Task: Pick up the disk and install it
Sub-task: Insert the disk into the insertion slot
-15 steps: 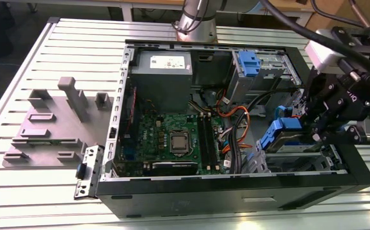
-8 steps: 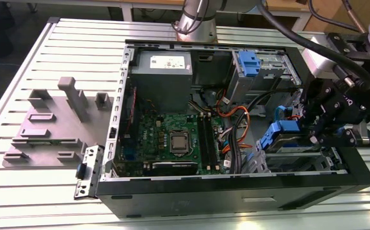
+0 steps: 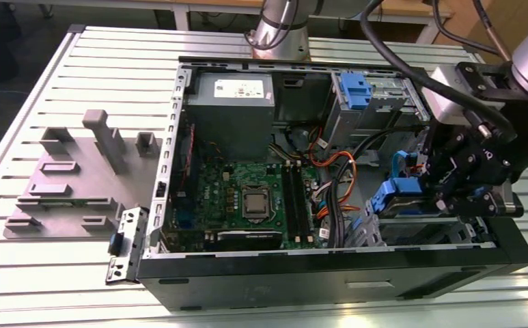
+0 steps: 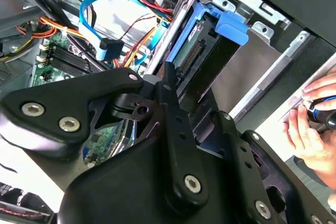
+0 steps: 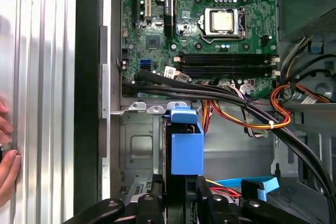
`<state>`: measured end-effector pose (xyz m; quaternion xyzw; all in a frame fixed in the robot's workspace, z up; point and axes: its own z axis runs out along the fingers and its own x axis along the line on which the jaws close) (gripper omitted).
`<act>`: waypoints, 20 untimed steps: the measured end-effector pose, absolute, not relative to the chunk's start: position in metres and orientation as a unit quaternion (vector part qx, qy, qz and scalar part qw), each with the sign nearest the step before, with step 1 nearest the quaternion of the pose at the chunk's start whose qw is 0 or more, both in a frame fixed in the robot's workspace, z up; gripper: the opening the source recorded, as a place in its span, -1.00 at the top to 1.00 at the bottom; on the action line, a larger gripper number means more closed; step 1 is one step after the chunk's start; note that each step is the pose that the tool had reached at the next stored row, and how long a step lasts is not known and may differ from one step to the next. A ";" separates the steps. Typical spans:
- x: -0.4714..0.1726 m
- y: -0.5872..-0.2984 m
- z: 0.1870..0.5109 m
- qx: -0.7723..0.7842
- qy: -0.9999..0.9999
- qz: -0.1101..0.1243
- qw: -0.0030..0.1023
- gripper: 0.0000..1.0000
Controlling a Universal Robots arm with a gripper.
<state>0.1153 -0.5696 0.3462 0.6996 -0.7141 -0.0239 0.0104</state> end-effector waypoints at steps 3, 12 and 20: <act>0.115 -0.570 0.345 0.700 -0.714 -0.024 0.011 0.31; 0.115 -0.570 0.336 0.700 -0.714 -0.024 0.011 0.31; 0.115 -0.570 0.336 0.700 -0.714 -0.024 0.010 0.16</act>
